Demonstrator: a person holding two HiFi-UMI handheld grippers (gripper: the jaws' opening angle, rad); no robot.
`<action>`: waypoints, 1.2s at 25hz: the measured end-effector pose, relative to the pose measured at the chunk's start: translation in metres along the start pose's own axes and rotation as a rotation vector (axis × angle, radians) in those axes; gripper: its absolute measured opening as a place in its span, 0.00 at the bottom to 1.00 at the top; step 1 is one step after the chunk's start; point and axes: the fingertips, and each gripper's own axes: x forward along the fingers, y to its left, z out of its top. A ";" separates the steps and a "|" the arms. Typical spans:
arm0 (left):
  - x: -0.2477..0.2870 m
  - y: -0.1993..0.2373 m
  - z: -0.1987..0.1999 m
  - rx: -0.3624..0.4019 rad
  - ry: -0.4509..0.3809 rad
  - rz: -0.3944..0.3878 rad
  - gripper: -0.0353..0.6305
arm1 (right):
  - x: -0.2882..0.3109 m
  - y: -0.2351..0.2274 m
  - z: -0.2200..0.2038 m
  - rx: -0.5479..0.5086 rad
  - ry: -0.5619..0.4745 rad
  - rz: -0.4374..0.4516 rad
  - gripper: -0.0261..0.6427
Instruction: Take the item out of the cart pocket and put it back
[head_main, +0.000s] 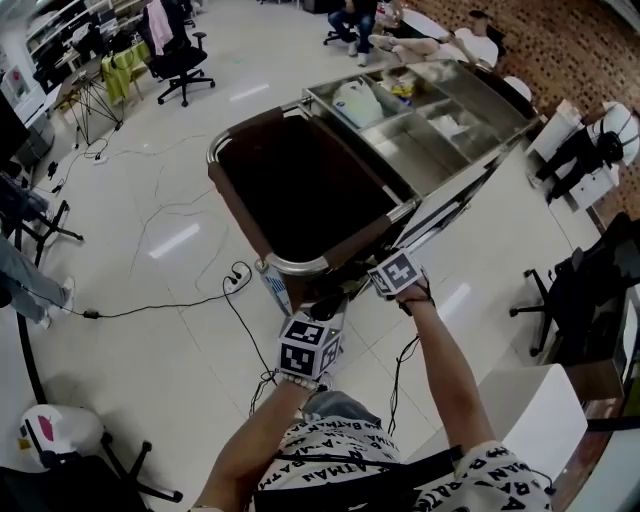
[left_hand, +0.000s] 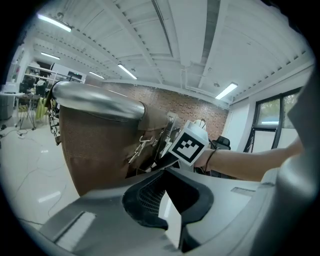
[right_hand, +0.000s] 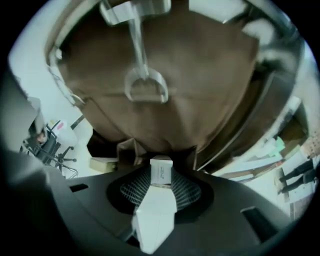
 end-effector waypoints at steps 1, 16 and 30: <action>-0.001 -0.003 0.000 0.003 0.000 -0.007 0.06 | -0.010 0.000 0.001 0.003 -0.018 -0.010 0.24; -0.078 -0.035 -0.021 0.070 -0.016 -0.113 0.06 | -0.157 0.059 -0.032 0.280 -0.357 -0.157 0.24; -0.227 -0.066 -0.095 0.101 -0.024 -0.194 0.06 | -0.255 0.277 -0.102 0.529 -0.589 -0.259 0.24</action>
